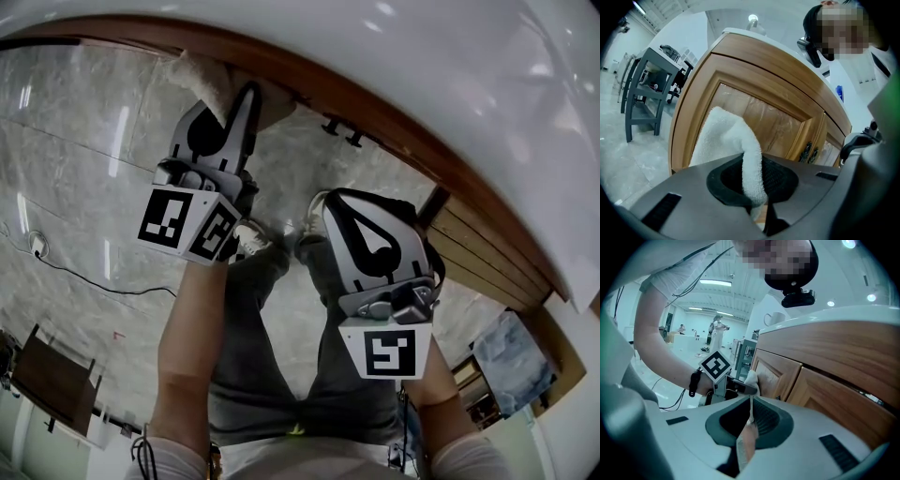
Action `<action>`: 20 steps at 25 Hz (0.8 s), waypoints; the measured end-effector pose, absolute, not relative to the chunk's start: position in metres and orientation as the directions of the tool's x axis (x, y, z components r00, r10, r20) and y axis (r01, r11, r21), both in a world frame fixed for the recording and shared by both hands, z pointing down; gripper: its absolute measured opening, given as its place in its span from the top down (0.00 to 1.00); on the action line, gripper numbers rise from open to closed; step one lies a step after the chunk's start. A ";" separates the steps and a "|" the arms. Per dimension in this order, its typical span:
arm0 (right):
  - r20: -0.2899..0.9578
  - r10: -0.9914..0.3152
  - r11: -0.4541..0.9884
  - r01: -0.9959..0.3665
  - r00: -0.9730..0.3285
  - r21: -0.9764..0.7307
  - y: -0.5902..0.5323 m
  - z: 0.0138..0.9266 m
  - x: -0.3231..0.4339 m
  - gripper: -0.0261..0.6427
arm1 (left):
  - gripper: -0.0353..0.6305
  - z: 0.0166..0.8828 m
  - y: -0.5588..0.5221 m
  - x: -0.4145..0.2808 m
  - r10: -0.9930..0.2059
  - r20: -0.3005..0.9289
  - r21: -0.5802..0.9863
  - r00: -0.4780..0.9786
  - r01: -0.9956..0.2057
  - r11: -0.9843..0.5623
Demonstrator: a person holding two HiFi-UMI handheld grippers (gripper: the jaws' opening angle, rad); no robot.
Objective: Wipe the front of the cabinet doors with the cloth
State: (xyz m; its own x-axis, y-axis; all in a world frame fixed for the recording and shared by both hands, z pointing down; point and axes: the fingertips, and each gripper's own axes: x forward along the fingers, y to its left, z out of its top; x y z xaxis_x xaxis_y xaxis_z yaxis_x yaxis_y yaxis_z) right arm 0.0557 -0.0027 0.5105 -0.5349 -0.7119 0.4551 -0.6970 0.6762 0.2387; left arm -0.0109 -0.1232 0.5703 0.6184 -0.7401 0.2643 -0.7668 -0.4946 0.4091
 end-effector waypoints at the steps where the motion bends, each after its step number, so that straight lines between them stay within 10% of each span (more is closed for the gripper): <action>1: 0.455 -0.713 0.675 -0.698 -0.533 0.239 -0.002 0.510 0.057 0.89 | 0.86 0.571 -0.121 -0.007 -0.735 0.265 0.410 0.624 -0.763 -0.500; 20: 0.442 -0.725 0.669 -0.692 -0.529 0.270 0.013 0.494 0.061 0.89 | 0.86 0.561 -0.078 0.028 -0.700 0.231 0.450 0.676 -0.712 -0.539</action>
State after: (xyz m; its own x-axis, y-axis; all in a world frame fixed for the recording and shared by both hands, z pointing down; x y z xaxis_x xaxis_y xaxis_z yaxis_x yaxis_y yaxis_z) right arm 0.0614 0.0135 0.4945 -0.5285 -0.7248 0.4419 -0.6920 0.6694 0.2703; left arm 0.0279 -0.0775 0.5612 0.6756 -0.7001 0.2313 -0.7123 -0.5388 0.4497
